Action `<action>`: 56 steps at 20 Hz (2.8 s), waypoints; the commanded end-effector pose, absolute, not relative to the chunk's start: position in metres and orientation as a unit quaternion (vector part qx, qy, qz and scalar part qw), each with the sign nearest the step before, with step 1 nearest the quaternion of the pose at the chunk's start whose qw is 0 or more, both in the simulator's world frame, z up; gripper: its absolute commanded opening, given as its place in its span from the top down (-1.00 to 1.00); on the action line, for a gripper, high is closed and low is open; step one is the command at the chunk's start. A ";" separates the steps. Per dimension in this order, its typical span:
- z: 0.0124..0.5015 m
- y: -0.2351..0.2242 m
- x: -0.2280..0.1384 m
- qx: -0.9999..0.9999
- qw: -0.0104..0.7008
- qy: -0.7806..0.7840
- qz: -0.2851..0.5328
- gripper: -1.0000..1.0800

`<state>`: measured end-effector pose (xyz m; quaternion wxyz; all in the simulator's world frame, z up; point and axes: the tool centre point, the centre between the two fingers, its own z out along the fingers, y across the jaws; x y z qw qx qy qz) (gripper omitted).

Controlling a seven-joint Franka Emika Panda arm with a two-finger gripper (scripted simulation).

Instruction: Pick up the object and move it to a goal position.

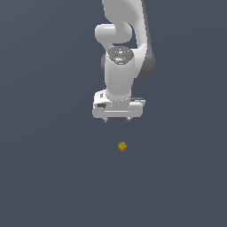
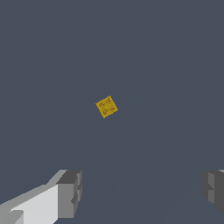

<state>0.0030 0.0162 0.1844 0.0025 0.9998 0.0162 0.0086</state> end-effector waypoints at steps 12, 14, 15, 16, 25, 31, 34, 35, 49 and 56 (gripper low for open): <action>0.181 0.022 0.002 0.999 0.002 0.039 0.006 -0.92; 0.181 0.022 0.002 0.999 0.002 0.038 0.006 -0.92; 0.181 0.022 0.002 0.999 0.002 0.038 0.006 -0.92; 0.180 0.022 0.003 0.999 0.002 0.039 0.006 -0.92; 0.162 0.028 0.015 0.996 0.004 0.084 0.004 -0.92; 0.131 0.037 0.031 0.988 0.005 0.152 0.002 -0.92; 0.113 0.043 0.040 0.982 0.005 0.190 0.001 -0.92; 0.107 0.045 0.042 0.979 0.004 0.201 0.001 -0.92; 0.073 0.056 0.055 0.964 0.000 0.267 -0.001 -0.92; 0.055 0.056 0.054 0.963 0.000 0.268 0.000 -0.92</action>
